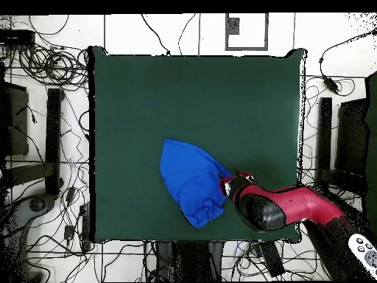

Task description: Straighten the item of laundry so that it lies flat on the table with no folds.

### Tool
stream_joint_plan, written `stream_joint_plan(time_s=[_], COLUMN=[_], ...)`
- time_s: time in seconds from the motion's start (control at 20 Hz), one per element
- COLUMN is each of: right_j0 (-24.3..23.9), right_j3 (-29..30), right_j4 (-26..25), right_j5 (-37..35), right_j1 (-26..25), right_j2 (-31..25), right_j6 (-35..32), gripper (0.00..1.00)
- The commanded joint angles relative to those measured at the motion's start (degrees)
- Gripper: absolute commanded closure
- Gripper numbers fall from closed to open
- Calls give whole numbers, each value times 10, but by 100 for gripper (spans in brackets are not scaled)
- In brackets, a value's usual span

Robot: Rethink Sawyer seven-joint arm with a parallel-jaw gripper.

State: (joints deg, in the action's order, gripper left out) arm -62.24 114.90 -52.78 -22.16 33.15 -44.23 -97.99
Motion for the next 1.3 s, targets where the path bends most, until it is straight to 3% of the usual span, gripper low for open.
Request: stream_joint_plan(time_s=[0.05, 1.0, 1.3], right_j0=[12, 21, 22], right_j3=[17, -79, -76], right_j4=[-45, -100, -105], right_j5=[-70, -64, -56], right_j1=[-46, -144, -141], right_j2=[-59, -30, -32], right_j6=[222, 261, 239], gripper=[0, 0, 0])
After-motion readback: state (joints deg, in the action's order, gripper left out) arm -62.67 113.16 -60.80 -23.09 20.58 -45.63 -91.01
